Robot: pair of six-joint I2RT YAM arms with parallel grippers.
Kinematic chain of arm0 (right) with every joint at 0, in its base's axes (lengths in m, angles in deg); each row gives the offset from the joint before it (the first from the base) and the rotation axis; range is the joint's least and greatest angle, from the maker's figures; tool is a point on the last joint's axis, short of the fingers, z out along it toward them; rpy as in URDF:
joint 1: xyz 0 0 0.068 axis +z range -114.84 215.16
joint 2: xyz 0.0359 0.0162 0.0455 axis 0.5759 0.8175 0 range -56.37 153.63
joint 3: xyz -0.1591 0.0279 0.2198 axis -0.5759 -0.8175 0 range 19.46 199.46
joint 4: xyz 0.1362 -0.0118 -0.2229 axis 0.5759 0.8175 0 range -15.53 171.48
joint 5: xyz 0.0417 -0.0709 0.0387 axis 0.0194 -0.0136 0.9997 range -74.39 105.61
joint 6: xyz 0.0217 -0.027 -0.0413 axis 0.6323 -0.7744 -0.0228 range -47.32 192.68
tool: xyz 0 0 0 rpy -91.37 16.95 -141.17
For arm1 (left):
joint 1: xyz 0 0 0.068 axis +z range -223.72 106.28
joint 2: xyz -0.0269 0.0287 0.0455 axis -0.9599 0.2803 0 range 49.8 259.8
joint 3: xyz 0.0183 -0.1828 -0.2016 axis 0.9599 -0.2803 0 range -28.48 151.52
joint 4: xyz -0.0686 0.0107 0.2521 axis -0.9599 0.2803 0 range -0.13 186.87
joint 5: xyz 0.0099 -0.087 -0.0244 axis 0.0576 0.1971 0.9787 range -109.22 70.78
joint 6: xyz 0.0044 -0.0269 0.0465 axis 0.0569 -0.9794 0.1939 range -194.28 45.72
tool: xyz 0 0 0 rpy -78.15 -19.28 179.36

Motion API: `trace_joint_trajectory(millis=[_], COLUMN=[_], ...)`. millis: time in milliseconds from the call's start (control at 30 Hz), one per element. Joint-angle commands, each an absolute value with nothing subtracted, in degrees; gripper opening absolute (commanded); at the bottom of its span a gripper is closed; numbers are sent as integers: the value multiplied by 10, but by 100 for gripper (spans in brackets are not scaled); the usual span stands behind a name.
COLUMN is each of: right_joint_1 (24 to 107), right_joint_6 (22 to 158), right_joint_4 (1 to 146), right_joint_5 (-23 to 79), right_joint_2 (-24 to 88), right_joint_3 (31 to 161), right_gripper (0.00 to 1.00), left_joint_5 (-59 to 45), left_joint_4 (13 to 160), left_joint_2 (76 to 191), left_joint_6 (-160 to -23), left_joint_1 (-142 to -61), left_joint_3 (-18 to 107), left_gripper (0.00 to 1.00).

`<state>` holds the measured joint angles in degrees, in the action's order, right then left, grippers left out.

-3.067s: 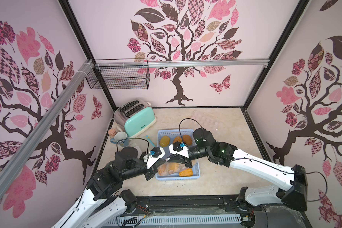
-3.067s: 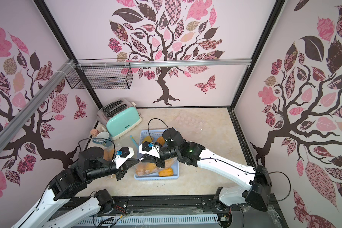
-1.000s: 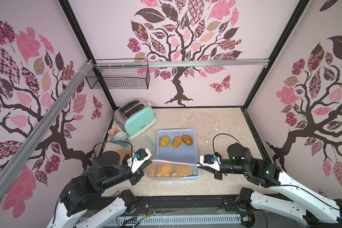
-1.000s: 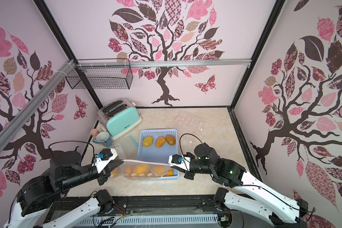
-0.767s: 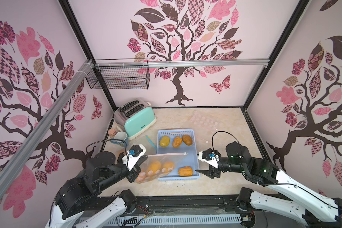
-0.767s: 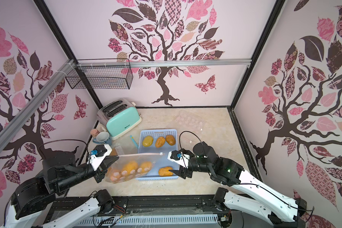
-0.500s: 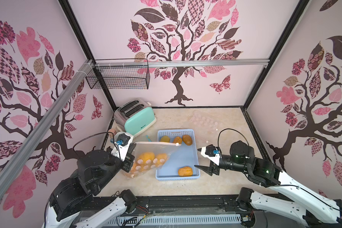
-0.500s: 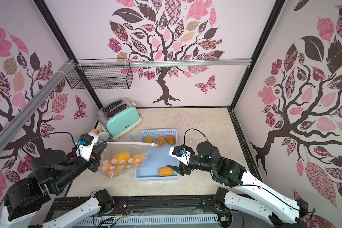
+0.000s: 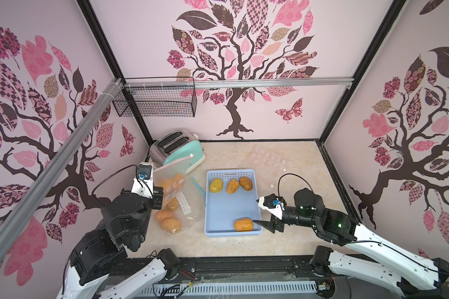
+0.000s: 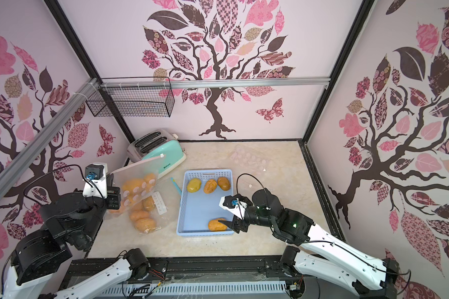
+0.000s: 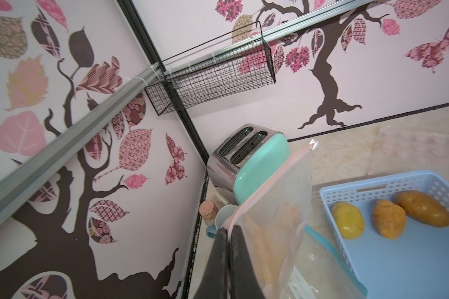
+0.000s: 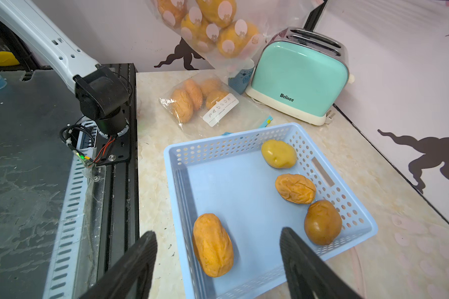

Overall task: Put the potatoes into a zipper bag and zip it
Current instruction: Place the zipper food storage bag in the zipper food storage bag.

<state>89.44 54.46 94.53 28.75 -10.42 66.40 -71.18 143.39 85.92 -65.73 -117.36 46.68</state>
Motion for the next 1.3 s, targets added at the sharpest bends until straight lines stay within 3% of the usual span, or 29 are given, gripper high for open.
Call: trace_joint_trajectory(millis=[0,233,667,967,1100,1267], right_joint_1=[891,892,892,892,892,892], right_joint_6=[541,547,555,562,562,561], right_joint_4=[932,926,923,885,869,858], right_joint_5=[288,297,303,328,341,346], right_joint_2=[-97,-89,-71,-52,-30,-18], right_joint_3=[665,658,659,653,662,658], right_gripper=[78,77,77,77,77,78], left_joint_5=[-768,-869,-954,-758,-717,-776], left_joint_4=[1400,1429,1448,1548,1602,1605], left_joint_2=[848,840,830,814,812,801], left_joint_6=[-627,-624,-600,-549,-529,-536], left_joint_1=[-1171,-1171,-1171,-1171,-1171,-1171], left_joint_3=[440,405,381,378,370,378], left_gripper=[0,0,0,0,0,0])
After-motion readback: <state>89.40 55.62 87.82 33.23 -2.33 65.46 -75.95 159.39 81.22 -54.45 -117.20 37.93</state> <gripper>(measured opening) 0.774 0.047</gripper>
